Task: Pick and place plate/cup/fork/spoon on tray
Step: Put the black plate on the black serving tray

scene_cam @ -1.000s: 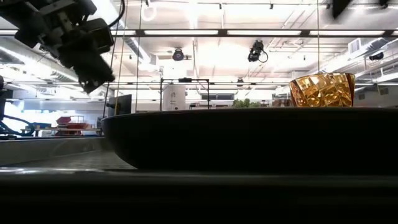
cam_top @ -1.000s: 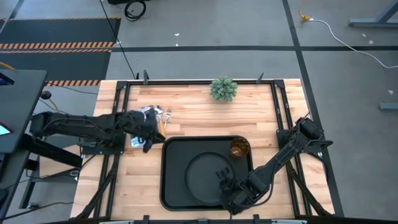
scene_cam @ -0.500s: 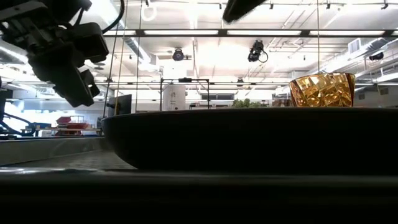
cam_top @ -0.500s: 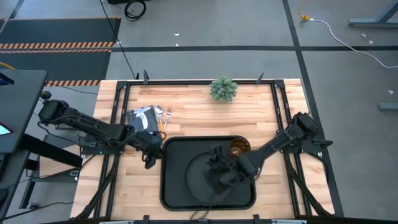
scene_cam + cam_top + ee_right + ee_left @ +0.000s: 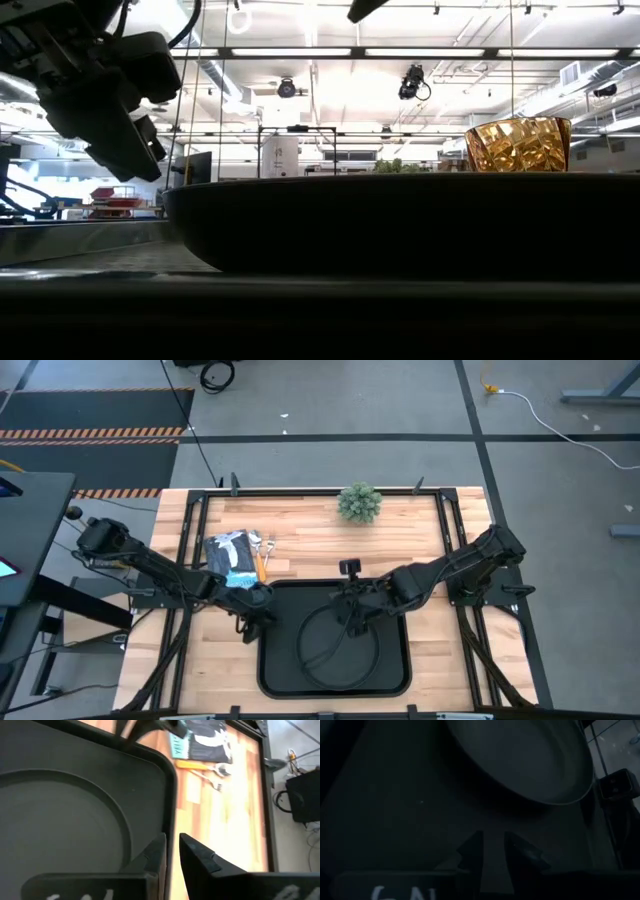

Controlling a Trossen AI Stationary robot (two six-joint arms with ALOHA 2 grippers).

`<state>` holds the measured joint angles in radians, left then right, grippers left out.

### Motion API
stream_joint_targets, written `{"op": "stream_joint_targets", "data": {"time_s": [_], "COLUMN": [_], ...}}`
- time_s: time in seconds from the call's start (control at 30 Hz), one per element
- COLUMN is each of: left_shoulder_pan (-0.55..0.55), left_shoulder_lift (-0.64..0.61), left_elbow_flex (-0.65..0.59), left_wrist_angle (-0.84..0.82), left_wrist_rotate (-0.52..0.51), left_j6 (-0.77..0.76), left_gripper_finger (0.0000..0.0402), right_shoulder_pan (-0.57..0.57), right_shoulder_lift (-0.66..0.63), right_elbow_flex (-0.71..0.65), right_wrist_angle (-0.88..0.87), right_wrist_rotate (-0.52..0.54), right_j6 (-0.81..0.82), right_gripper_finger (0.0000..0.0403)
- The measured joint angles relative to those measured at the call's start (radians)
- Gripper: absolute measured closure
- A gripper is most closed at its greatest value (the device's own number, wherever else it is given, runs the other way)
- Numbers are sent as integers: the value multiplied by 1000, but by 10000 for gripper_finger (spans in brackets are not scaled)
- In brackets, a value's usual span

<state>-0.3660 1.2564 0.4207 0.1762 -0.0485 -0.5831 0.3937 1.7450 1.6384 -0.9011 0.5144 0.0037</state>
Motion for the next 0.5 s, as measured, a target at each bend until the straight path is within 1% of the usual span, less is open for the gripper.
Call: {"op": "stream_joint_targets", "data": {"time_s": [0.1, 0.27, 0.5], "left_shoulder_pan": [-29, -59, -78], "left_shoulder_lift": [57, 156, 288], "left_elbow_flex": [57, 158, 265], "left_wrist_angle": [2, -64, -134], "left_wrist_rotate": [-1, -1, 0], "left_j6": [22, 50, 79], "left_gripper_finger": [314, 314, 314], "right_shoulder_pan": [-18, -42, -50], "right_shoulder_lift": [-40, -109, -211], "right_elbow_flex": [0, 0, -34], "right_wrist_angle": [-37, -78, -64], "right_wrist_rotate": [0, 0, 19], "right_j6": [-5, 0, 2], "right_gripper_finger": [348, 351, 351]}}
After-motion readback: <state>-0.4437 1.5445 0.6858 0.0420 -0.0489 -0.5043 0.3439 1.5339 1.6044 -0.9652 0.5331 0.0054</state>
